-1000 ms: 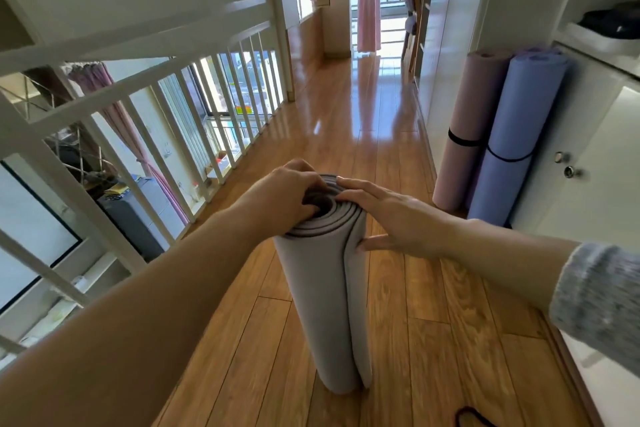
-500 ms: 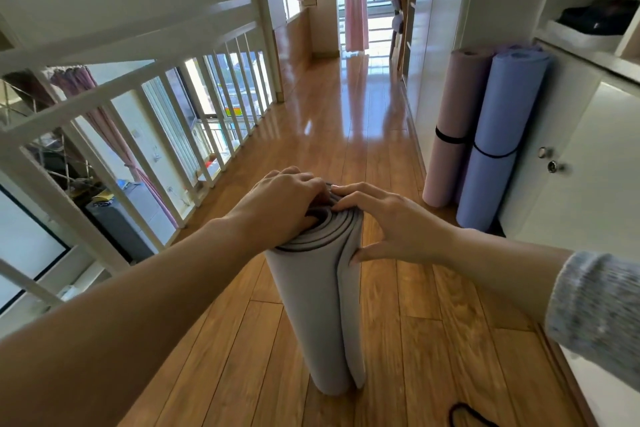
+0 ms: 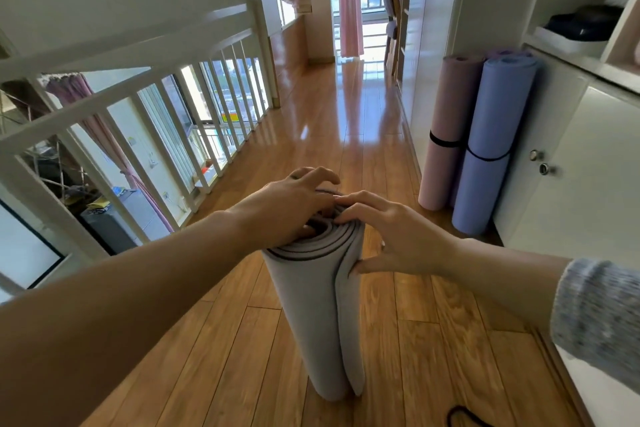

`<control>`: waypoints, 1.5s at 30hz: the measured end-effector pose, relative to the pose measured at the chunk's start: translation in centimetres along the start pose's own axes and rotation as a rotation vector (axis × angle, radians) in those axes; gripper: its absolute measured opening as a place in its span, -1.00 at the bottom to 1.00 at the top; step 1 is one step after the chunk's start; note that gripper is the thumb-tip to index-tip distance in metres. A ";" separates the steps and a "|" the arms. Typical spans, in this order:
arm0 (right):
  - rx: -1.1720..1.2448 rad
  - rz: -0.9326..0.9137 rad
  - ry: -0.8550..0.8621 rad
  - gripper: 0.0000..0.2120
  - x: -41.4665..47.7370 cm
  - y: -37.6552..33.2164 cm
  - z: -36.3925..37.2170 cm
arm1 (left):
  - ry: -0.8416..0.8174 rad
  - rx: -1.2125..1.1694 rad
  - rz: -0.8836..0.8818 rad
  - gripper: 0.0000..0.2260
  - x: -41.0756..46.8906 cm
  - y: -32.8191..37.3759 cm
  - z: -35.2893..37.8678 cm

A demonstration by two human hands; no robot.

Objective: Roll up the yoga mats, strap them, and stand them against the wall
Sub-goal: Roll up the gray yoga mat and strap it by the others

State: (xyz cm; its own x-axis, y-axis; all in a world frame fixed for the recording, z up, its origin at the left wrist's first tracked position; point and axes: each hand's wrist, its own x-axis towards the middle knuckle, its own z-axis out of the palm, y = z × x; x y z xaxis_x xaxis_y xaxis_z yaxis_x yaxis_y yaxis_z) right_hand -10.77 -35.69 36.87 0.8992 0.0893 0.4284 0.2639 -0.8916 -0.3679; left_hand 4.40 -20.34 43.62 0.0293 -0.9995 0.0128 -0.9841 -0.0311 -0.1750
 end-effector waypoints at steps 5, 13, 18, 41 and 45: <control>-0.006 -0.017 0.012 -0.37 -0.5 0.2 0.0 | -0.027 0.003 0.217 -0.65 1.0 -1.1 0.0; -0.007 -0.020 0.015 -0.35 -0.5 0.4 0.2 | 0.004 0.099 0.231 -0.67 1.9 0.0 0.4; 0.051 -0.012 -0.018 -0.32 -1.7 0.4 0.5 | 0.075 0.209 0.365 -0.74 1.5 0.0 0.4; 0.007 0.123 0.187 -0.24 -2.9 1.4 1.7 | 0.309 -0.483 -0.506 -0.64 0.5 4.9 0.6; -0.145 0.149 0.228 -0.11 -1.2 1.2 1.5 | 0.042 -0.199 -0.486 -0.15 -0.8 7.5 2.2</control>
State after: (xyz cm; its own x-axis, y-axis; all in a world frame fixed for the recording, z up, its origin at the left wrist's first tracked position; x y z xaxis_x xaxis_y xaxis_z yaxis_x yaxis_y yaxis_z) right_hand -11.04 -36.24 34.64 0.8185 -0.1340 0.5586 0.0678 -0.9431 -0.3256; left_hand -2.60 -19.75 40.09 0.4876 -0.8688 0.0862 -0.8730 -0.4849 0.0518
